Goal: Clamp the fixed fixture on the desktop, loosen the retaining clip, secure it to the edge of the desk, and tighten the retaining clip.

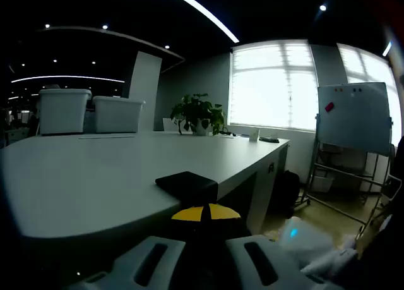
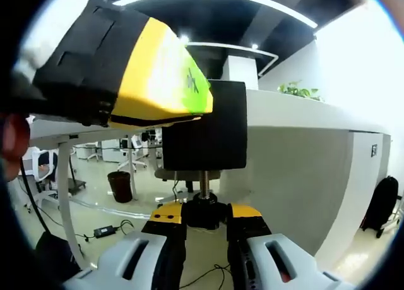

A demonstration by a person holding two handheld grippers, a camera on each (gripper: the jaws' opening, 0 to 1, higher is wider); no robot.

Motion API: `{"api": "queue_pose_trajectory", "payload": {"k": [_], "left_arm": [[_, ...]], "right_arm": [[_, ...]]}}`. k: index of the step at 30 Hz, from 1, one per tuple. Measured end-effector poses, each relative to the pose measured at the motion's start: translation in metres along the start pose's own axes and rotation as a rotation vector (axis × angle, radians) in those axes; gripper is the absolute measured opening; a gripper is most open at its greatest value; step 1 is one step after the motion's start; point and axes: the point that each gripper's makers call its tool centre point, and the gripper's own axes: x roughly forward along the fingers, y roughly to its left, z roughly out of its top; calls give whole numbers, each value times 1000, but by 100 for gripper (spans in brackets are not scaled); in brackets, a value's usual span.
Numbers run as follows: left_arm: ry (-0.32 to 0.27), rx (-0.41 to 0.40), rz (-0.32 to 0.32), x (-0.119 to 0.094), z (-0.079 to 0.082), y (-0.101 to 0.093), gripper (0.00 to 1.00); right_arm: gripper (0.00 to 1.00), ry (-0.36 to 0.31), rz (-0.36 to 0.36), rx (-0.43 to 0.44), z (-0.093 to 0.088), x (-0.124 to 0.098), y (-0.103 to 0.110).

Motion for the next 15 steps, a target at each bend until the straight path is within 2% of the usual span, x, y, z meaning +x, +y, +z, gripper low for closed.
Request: {"api": "queue_pose_trajectory", "payload": {"k": [3,9,10,12,15], "left_arm": [[3,-6,-1,0,0,0,1],[-3,-7,6,1,0,3,1],[-1,-7,6,1,0,3,1],[2,-8,3,1,0,-1,1],[2,-11,4,0,1,-2,1]], "right_arm": [[23,-10,104,-24,0,-1,2],[22,-1,253,-39,1,0,4],[22,-6,277,-68,1,0,6],[22,-7,347,-20,1,-2,8],[22,-24,435,-67,1,0,9]]}}
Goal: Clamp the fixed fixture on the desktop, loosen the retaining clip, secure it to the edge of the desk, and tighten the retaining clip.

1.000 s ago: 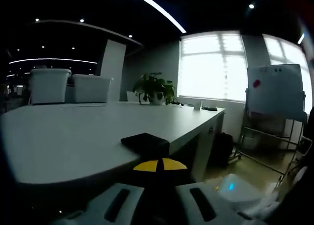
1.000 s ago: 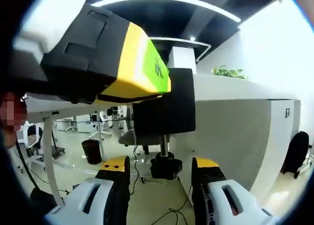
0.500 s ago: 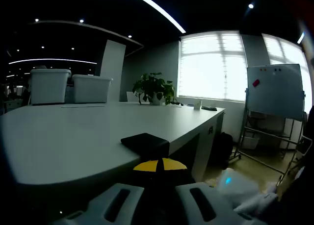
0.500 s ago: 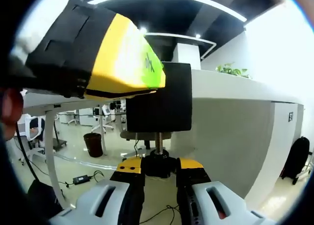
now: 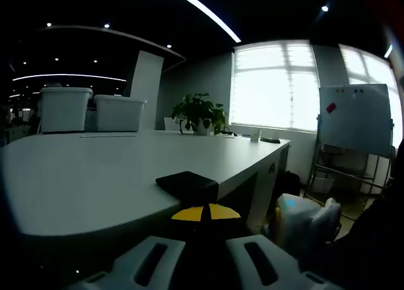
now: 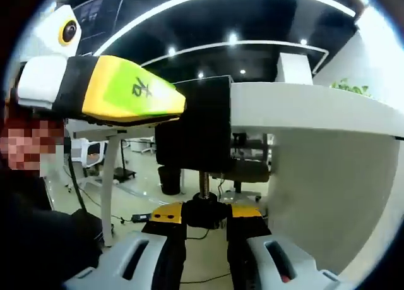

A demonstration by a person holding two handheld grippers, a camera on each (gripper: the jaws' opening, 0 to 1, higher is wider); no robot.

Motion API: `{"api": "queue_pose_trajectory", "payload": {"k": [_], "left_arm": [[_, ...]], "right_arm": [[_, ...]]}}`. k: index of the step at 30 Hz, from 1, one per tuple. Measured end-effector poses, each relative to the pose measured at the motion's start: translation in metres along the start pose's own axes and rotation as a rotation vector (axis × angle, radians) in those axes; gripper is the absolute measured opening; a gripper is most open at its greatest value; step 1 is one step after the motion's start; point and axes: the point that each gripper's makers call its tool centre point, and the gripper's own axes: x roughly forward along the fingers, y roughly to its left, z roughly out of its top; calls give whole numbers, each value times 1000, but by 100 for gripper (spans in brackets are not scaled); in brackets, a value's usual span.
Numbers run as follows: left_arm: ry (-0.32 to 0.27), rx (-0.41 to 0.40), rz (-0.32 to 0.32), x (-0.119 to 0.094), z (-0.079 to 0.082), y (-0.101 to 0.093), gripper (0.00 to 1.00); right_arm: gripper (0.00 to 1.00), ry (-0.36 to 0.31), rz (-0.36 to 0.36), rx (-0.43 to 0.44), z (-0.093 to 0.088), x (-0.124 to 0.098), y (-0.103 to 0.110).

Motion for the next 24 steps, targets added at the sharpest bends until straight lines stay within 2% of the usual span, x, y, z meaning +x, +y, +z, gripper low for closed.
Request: {"api": "queue_pose_trajectory", "payload": {"k": [2,3,4,9,11,15,18,24], "left_arm": [[1,4,1,0,0,-1,1],[2,7,2,0,0,-2,1],[5,11,2,0,0,-2,1],[10,13,-3,1,-2,-4,1],[12,5,-6,1,-2,-3,1],[23,28,-3,2,-2,-4,1],[31,35,1,2,-3,-4,1],[38,28,-10,1,-4,-3,1]], "right_arm": [[22,-1,45,9,0,1,0],[22,-8,65,-31,0,2,-1],[22,-11,95,-32,0,2,1],[22,-29,242,-6,2,2,7],[22,-32,304,31,2,1,9],[22,-47,414,37,3,1,11],[22,-52,477,49,3,1,13],[22,-61,560,74,3,0,14]]}}
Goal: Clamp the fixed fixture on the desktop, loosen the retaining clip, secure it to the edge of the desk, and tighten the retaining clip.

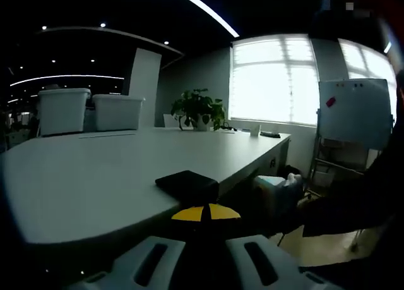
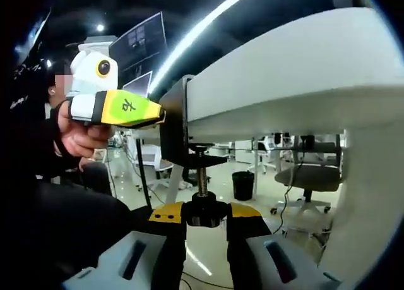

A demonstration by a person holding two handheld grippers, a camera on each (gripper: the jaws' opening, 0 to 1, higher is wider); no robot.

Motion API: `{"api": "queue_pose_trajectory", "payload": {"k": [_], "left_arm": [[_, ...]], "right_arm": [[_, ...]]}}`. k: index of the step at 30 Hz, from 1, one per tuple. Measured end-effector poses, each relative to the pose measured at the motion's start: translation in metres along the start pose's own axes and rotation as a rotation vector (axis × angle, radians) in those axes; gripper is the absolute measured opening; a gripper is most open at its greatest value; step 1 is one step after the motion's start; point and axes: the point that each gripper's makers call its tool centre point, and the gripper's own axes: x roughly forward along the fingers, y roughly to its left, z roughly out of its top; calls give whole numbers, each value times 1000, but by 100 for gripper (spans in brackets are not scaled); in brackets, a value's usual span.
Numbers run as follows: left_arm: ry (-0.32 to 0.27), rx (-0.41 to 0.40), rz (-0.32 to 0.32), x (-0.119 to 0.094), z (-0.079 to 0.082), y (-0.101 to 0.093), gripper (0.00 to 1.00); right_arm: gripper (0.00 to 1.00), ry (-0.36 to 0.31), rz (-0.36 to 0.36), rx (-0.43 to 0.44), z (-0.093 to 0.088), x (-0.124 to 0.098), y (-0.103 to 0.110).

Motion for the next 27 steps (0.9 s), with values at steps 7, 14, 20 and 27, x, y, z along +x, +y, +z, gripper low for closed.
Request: {"api": "queue_pose_trajectory", "payload": {"k": [7,14,20,27], "left_arm": [[7,8,4,1,-1,1,1],[11,1,-6,3,-2,1,1],[15,-1,-18,6,-3,-1,1],[14,21,-28,4,-3,-4,1]], "right_arm": [[23,-11,79,55,-1,0,1],[23,-12,69,64,-1,-1,4],[23,17,-23,20,-6,-5,-3],[31,28,-208,29,-10,-16,-7]]}}
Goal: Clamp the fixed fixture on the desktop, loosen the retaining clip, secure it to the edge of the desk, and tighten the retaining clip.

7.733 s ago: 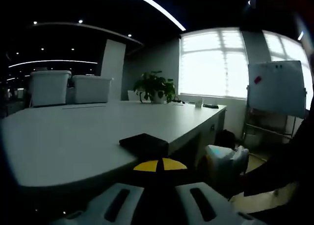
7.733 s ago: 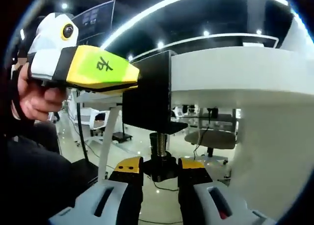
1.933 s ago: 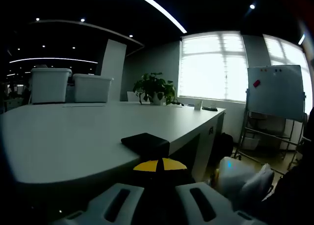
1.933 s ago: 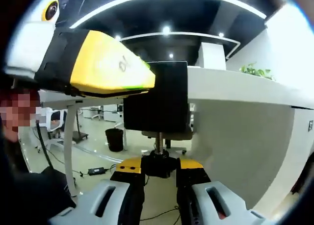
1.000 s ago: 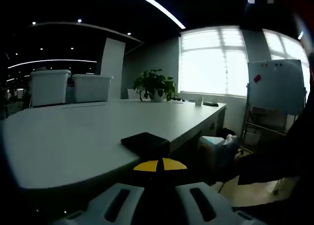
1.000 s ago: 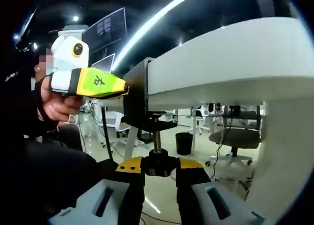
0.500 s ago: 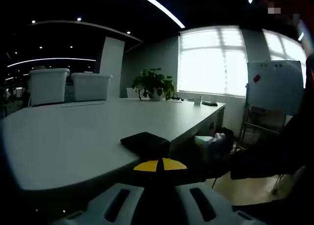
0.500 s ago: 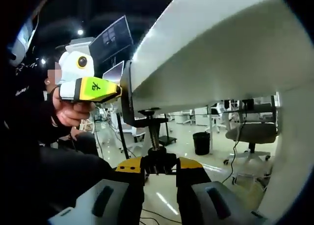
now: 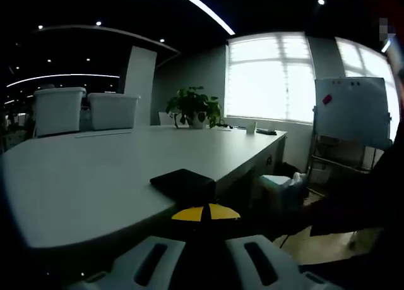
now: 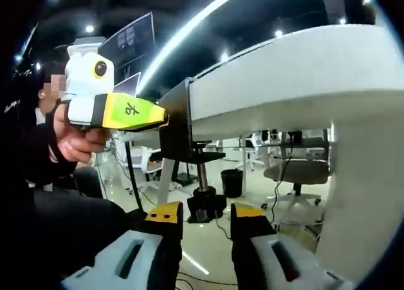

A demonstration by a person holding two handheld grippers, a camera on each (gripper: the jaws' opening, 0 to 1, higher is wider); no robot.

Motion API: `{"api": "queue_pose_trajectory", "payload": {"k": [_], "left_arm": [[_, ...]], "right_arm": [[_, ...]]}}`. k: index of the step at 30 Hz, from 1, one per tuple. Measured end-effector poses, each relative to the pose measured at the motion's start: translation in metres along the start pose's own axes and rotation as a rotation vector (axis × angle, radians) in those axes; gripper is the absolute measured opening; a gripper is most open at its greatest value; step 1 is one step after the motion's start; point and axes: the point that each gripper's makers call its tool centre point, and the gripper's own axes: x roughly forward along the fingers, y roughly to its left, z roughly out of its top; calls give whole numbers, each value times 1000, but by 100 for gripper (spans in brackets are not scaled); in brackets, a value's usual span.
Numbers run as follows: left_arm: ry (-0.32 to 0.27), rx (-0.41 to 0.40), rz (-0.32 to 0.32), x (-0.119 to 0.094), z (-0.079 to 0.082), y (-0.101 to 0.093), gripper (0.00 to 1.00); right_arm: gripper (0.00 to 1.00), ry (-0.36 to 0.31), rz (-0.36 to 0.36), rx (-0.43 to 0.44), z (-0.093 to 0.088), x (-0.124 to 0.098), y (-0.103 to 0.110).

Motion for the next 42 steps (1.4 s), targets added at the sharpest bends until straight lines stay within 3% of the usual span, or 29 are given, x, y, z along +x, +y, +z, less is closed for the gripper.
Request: {"api": "queue_pose_trajectory", "payload": {"k": [3,7,8,10,11,13,17,20,28,35,40,42], "left_arm": [[-10,8,3,-2,1,0,1],[-35,-17,3,-5,4,2,1],[-40,-21,4,-6,5,2,1],[-50,-34,3,-6,5,2,1],[-54,-40,2,-6,5,2,1],[-59,-40,-2,-5,6,2,1],[-61,-43,-12,-6,6,8,1],[-63,-45,-17,-6,6,12,1],[-62,-47,-28,-7,8,9,1],[-61,-42,-30,-6,8,5,1],[-57,-37,-30,-6,8,5,1],[-56,-37,-29,-6,8,6,1]], "right_arm": [[31,-47,-148,28,2,-8,-6],[36,-38,-300,-26,1,-8,0],[38,-26,-355,-33,-1,-8,1],[42,4,-485,-137,-1,-12,-2],[42,12,-546,-129,-3,-14,-1],[42,-12,-607,-79,-4,-11,3],[42,-2,-688,-93,-6,-5,10],[42,-22,-790,-46,-3,-8,-2],[42,-35,-861,-19,1,-1,-17],[41,-45,-833,-22,5,11,-12],[26,-31,-853,-48,6,7,-15],[26,-22,-844,-63,7,7,-17]]}}
